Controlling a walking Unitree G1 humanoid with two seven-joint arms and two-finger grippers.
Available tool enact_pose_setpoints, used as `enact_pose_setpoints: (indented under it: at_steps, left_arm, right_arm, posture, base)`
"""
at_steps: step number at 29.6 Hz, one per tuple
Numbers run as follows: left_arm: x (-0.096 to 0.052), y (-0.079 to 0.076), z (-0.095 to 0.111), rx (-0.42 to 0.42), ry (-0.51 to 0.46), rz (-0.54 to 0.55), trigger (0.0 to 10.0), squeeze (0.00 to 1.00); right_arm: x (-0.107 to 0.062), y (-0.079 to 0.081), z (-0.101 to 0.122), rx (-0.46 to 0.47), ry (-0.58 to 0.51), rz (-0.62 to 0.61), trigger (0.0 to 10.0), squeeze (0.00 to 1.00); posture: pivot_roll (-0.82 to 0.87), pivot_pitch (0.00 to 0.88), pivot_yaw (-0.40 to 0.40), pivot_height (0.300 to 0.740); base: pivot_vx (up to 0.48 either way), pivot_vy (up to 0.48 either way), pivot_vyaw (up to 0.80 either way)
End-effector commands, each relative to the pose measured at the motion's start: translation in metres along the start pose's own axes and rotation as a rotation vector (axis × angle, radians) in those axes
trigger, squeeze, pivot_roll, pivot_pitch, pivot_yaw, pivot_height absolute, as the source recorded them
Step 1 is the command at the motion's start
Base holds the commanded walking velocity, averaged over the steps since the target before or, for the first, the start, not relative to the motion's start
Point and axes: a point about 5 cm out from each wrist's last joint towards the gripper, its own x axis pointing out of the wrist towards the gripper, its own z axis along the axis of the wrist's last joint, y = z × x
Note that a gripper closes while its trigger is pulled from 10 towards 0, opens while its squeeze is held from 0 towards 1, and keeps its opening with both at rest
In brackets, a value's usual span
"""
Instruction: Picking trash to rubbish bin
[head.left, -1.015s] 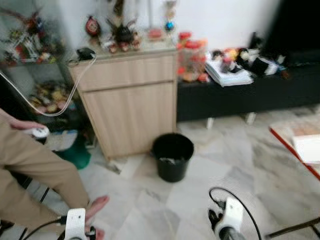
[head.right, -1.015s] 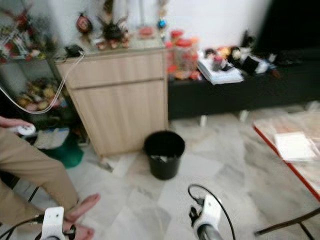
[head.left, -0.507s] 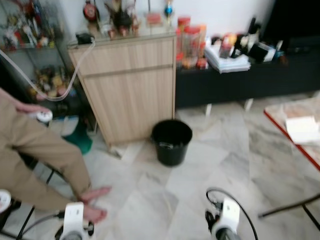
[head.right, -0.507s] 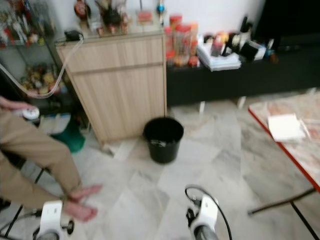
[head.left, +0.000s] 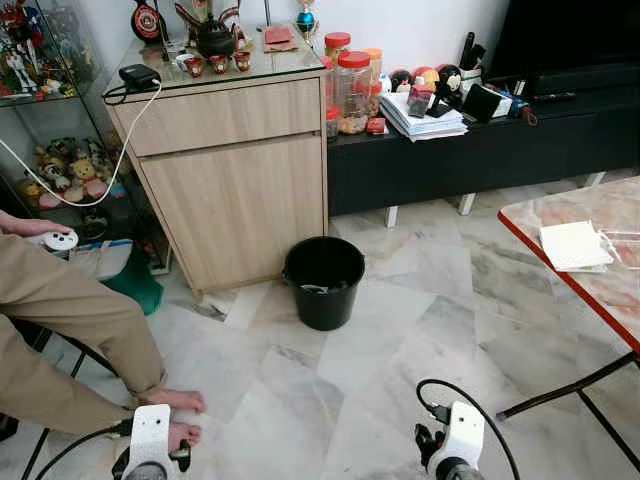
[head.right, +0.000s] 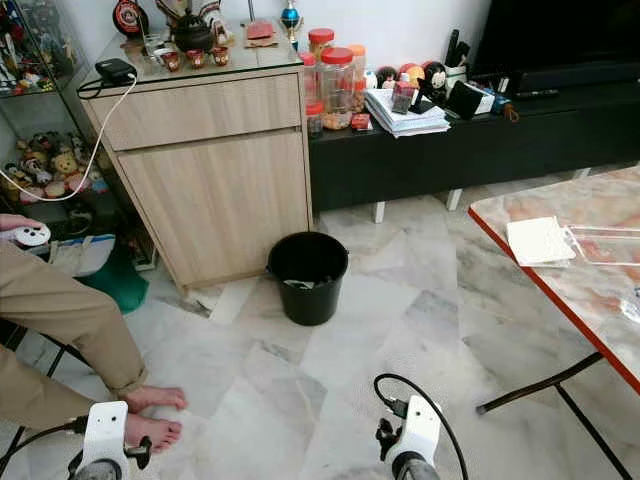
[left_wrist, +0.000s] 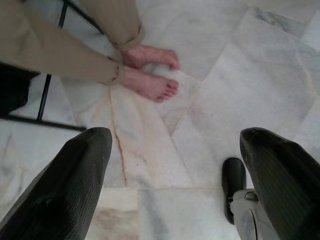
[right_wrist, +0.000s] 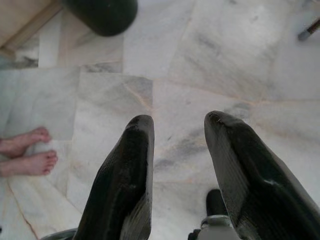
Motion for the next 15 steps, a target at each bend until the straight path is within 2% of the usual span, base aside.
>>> enact_pose_setpoints:
  at_steps: [1, 15]
  left_arm:
    - [0.0001, -0.0011, 0.0007, 0.018, -0.002, -0.008, 10.0, 0.0]
    - [-0.0002, -0.0035, -0.0009, 0.034, 0.007, -0.013, 10.0, 0.0]
  right_arm:
    - [-0.0003, -0.0009, -0.001, -0.006, 0.005, -0.003, 10.0, 0.0]
    - [-0.0008, -0.0032, -0.0016, -0.023, 0.012, -0.006, 10.0, 0.0]
  posture:
    - [-0.03, 0.0, 0.016, 0.74]
    - [-0.03, 0.0, 0.014, 0.74]
  base:
    - [0.0, 0.0, -0.79]
    - [0.0, 0.0, -0.8]
